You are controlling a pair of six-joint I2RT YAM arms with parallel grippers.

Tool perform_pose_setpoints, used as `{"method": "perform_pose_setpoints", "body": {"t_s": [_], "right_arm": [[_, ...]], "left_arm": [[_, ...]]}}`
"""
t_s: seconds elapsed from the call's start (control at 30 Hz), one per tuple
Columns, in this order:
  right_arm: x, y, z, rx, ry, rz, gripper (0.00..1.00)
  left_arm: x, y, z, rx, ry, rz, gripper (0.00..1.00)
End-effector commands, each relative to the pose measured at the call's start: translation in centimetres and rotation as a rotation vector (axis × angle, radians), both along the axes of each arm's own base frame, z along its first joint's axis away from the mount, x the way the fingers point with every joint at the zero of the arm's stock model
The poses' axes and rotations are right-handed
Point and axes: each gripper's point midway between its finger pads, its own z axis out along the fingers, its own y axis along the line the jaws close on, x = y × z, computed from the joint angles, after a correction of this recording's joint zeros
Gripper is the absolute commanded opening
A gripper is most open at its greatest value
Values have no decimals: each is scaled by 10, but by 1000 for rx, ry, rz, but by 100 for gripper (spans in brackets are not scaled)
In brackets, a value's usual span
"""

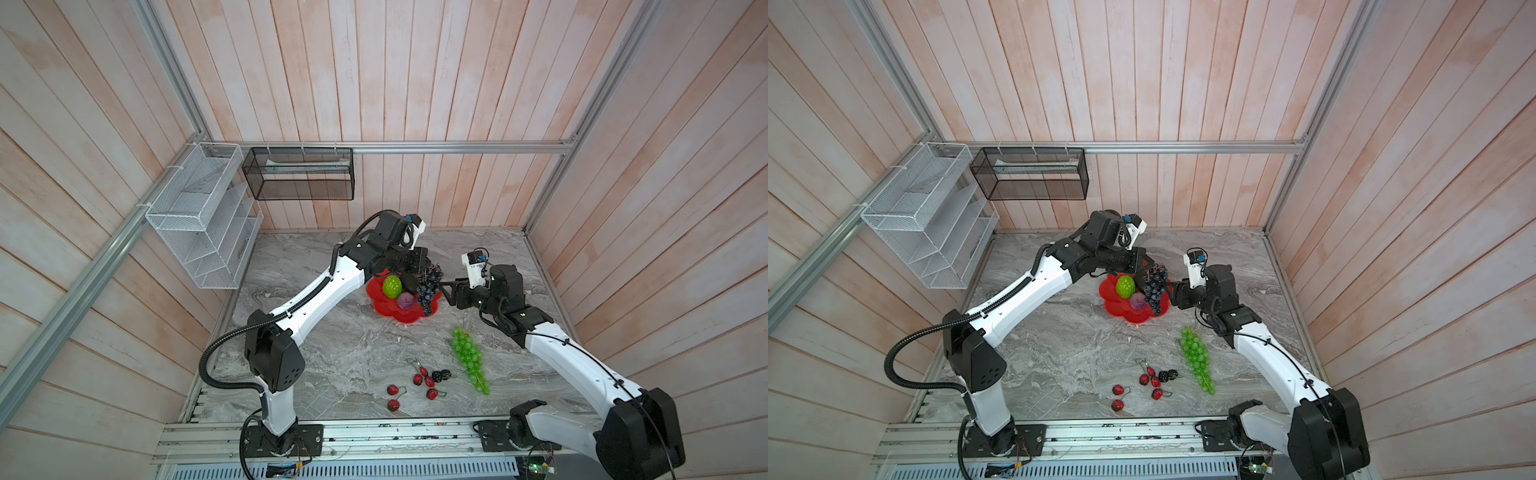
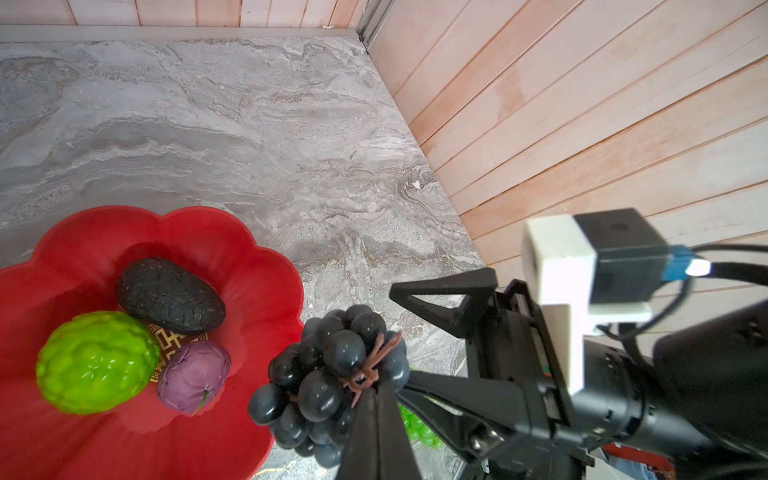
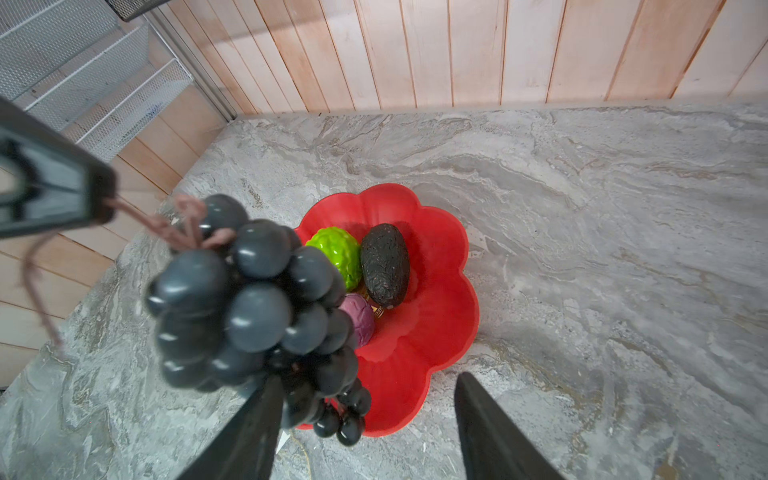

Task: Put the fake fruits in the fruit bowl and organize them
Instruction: 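Lift the black grapes with the left gripper and carry them over the bowl, then lower the black grapes into the bowl beside the purple fruit and open the left gripper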

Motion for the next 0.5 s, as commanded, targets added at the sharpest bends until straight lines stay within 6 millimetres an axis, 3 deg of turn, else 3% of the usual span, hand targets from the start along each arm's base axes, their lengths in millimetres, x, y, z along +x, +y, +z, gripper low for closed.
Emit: {"method": "perform_pose_setpoints", "body": {"t_s": [0.0,0.23,0.47], "right_arm": [[-8,-9,-4,-22,3,-17,66],[-15,-20,-2,-53,-8,-48,66],[-15,-20,-8,-56,16,-44,65]], "left_arm": [[6,-9,12,-61,-38,-34,0],[4,-10,-18,-98,17,-35,0],[-5,10,-36,-111,53,2,0]]}}
